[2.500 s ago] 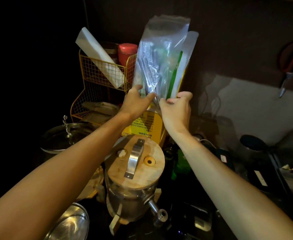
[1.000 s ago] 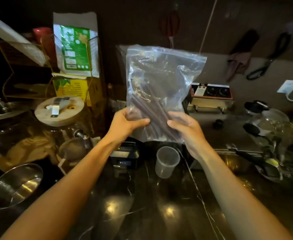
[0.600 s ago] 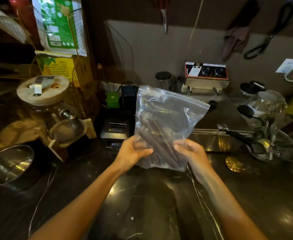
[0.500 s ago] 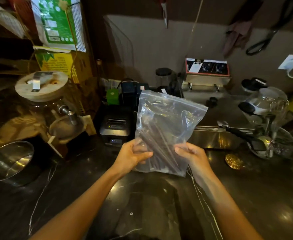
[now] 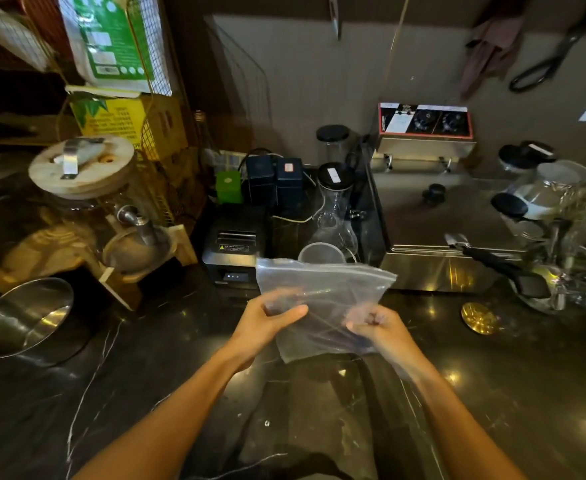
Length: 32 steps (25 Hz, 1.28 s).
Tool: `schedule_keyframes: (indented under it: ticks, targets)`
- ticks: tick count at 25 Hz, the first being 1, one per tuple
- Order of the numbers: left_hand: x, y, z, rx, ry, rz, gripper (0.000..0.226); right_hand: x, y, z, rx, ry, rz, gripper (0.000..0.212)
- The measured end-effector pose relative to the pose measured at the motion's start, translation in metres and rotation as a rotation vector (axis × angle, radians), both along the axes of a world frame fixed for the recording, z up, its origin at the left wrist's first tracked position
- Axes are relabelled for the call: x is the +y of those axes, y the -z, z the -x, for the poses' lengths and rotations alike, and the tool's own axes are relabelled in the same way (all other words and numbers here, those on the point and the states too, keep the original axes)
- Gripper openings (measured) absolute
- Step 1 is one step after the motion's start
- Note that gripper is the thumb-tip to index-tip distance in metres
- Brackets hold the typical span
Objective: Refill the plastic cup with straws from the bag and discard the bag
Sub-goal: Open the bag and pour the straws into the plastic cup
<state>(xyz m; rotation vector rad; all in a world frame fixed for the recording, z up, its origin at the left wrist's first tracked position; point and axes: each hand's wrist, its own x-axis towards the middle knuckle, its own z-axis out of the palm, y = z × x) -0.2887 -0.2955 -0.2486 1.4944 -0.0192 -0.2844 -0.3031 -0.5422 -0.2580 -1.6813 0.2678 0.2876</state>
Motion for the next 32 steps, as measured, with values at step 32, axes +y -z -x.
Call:
schedule_keyframes:
  ticks: [32]
  targets:
    - [-0.025,-0.054,0.008,-0.44,-0.075,-0.143,0.022,0.059,-0.089,0.009,-0.133,0.132,-0.073,0.045]
